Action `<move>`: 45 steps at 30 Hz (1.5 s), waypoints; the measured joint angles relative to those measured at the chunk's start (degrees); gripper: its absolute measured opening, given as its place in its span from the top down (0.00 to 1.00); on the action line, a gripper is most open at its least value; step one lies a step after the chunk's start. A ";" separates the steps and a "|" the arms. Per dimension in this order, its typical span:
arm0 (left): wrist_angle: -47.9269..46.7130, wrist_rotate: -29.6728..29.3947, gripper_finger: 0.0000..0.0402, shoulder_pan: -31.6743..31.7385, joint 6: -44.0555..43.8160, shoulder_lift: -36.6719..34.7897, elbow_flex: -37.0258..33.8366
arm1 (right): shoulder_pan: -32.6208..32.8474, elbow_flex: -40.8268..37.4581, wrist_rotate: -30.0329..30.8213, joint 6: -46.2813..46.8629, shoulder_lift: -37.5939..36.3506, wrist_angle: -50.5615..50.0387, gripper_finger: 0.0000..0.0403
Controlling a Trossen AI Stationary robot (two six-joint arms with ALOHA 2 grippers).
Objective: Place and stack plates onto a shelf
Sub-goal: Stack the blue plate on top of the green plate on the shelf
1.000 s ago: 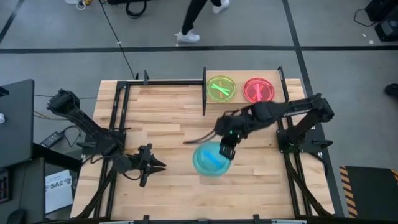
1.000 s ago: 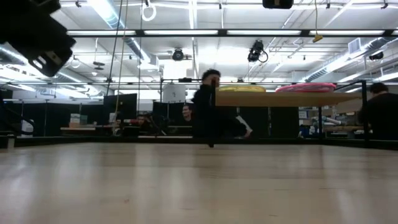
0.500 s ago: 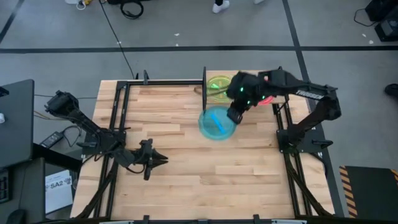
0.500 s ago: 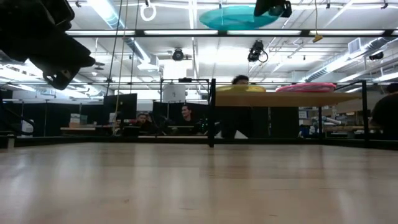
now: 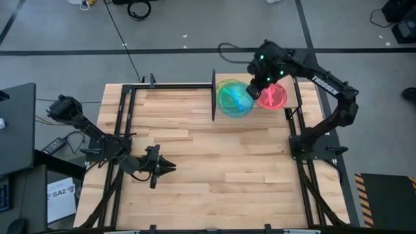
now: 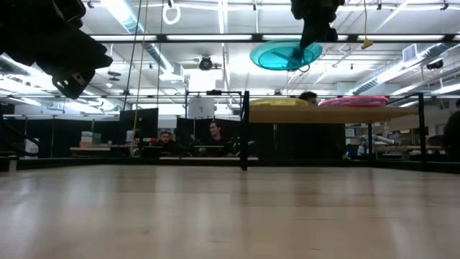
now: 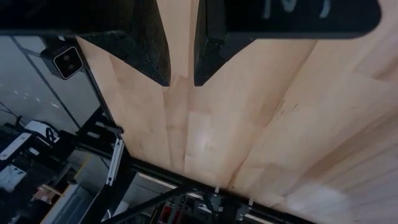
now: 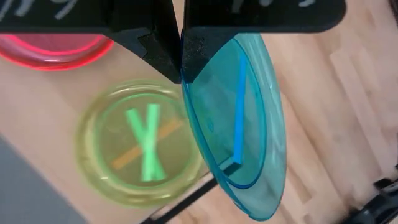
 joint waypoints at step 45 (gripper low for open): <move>0.37 -0.04 0.81 0.00 -0.09 0.04 0.02 | -19.56 -23.49 -14.66 -1.00 0.28 29.14 0.97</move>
